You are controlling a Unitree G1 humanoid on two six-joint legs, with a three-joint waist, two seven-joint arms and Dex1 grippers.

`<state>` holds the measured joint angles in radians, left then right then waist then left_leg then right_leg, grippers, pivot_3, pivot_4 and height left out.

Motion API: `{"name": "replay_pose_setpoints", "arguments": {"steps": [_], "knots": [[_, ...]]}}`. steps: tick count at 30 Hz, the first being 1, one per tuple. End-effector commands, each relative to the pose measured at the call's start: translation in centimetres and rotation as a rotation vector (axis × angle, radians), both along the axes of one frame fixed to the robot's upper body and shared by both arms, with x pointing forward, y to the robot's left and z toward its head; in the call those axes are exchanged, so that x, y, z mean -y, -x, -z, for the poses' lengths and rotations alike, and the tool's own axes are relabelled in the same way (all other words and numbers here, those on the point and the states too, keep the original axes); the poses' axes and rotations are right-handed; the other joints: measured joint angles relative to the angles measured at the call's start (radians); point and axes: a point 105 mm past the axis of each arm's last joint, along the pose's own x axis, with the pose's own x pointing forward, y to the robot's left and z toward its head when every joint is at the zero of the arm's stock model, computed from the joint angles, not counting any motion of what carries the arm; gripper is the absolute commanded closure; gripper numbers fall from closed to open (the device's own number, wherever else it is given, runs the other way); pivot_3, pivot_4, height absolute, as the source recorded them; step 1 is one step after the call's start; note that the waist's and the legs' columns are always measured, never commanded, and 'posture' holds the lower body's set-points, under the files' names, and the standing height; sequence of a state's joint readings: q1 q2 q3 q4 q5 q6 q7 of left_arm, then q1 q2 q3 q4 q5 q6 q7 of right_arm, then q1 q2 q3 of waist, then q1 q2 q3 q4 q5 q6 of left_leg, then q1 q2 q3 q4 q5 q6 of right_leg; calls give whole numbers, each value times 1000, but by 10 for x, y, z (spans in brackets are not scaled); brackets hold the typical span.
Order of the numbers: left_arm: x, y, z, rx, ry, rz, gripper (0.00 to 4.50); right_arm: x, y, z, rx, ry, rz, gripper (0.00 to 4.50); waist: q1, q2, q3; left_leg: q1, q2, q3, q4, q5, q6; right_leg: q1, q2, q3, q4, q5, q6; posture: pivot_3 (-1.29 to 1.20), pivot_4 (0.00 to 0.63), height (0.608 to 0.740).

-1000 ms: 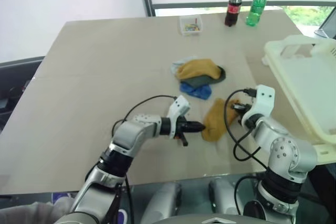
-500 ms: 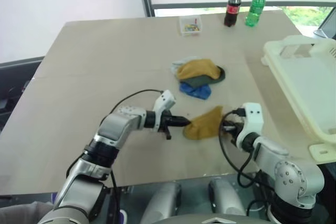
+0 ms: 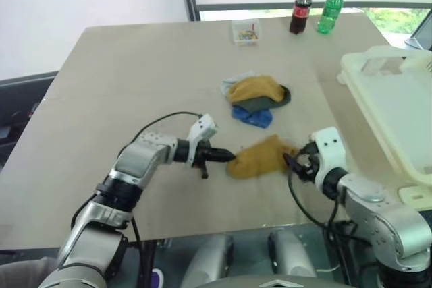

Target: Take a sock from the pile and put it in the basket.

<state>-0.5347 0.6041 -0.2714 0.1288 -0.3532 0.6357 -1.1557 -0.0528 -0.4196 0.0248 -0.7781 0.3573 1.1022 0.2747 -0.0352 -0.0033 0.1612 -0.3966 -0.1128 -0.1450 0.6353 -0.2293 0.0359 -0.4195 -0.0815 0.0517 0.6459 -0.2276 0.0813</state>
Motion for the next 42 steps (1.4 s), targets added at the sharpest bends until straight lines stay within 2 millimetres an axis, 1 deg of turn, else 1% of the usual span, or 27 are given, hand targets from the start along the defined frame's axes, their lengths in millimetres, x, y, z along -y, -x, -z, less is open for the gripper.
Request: {"name": "replay_pose_setpoints", "arguments": {"steps": [1, 3, 5, 8, 11, 14, 17, 18, 19, 21, 22, 25, 26, 29, 33, 37, 39, 42], "knots": [[-7, -6, -9, 54, -6, 5, 4500, -8, -1, -17, 66, -8, -111, 1204, 0, 0, 0, 0, 0, 0, 0, 0, 0, 0, 0, 0, 0, 0, 0, 0, 150, 740], [-7, -6, -11, 70, -4, 17, 4500, -8, -7, -18, 61, -3, -135, 1204, -1, -1, 0, 0, 0, 0, 0, 0, 0, 0, 0, 0, 0, 0, 0, 0, 150, 740], [-7, -4, -13, 76, -1, 36, 4500, -10, -16, -15, 40, 1, -150, 1204, 0, -1, 0, 0, 0, 1, 1, 0, 0, 0, 0, 0, 0, 0, 0, 0, 150, 740], [-8, -4, -15, 89, -4, 52, 4500, -6, -31, -4, 4, 43, -156, 1204, 1, -2, 1, 0, 0, 0, 1, 0, 0, 0, 0, 0, 0, 0, 0, 0, 150, 740], [-10, -6, -18, 109, 1, 45, 4500, 0, -42, 3, -31, 65, -163, 1204, 5, -2, 1, -1, 0, 0, 1, 0, 0, 0, -1, 0, 0, 0, 0, 0, 150, 740], [-6, -2, -27, 89, 61, 42, 4500, 5, -44, 10, -83, 83, -179, 1204, 7, -2, 1, -2, 0, 0, 1, 0, 0, 0, -1, 0, -1, 0, 0, 0, 150, 740], [-3, 16, -35, 10, 142, 79, 4500, 3, -38, 14, -124, 86, -223, 1204, 7, -2, 1, -2, 0, 0, 1, 0, 0, 0, -1, -1, -1, 0, 0, 0, 150, 740], [-4, 21, -35, -3, 146, 83, 4500, 2, -37, 14, -127, 84, -227, 1204, 6, -2, 1, -2, 0, 0, 1, 0, 0, 0, -1, -1, -1, 0, 0, 0, 150, 740], [-4, 25, -34, -8, 145, 83, 4500, 2, -37, 14, -126, 84, -227, 1735, 4, -2, 1, -2, 0, 0, 1, 0, 0, 0, -1, -1, -1, 0, 0, 0, 150, 740], [-8, 26, -30, -16, 131, 27, 3940, -2, -35, 13, -128, 75, -237, 2496, 3, -2, 1, -1, 0, 0, 1, 0, 0, 0, -1, 0, -1, 0, 0, 0, 150, 740], [-11, 29, -28, -19, 124, 11, 3596, -3, -34, 13, -128, 72, -241, 3032, 3, -2, 1, -1, 0, 0, 1, 0, 0, 0, -1, 0, -1, 0, 0, 0, 150, 740], [-16, 30, -22, 3, 109, -56, 2172, -5, -34, 12, -126, 58, -234, 4460, 4, -3, 1, -1, 0, 0, 1, 0, 0, 0, -1, 0, 0, 0, 0, 0, 150, 740], [-17, 33, -22, -7, 112, -62, 1634, -6, -33, 11, -126, 53, -232, 4500, 4, -3, 1, -1, 0, -1, 1, 0, 0, 0, -3, 0, 0, 0, 0, 0, 150, 740], [-21, 38, -20, -32, 109, -88, 1634, -9, -29, 10, -127, 35, -223, 4500, 5, -3, 1, -1, 0, 0, 1, 0, 0, 0, -4, -1, 0, 0, 0, 0, 150, 740], [-22, 49, -6, -75, 95, -138, 1634, -16, -22, 9, -132, -2, -189, 4500, 5, -2, 1, -1, 1, 0, 1, 0, 0, 0, -4, 0, -1, 0, 0, 0, 150, 740], [-11, 50, 12, -112, 89, -207, 1634, -23, -16, 8, -135, -38, -154, 4500, 20, -2, 0, -1, 0, 0, 1, 0, 0, 1, -4, 0, -1, 0, 0, 0, 150, 740], [-8, 48, 16, -112, 80, -223, 1634, -24, -15, 8, -137, -44, -145, 4500, 26, -2, 0, 0, 0, 0, 1, 0, 0, 1, -4, -1, 0, 0, 0, 0, 150, 740], [-5, 43, 19, -107, 77, -236, 2419, -26, -12, 9, -140, -47, -136, 4500, 31, -2, -1, 1, -1, -1, 1, 0, 0, 2, -4, -2, 0, 0, 0, 0, 150, 740]]}}
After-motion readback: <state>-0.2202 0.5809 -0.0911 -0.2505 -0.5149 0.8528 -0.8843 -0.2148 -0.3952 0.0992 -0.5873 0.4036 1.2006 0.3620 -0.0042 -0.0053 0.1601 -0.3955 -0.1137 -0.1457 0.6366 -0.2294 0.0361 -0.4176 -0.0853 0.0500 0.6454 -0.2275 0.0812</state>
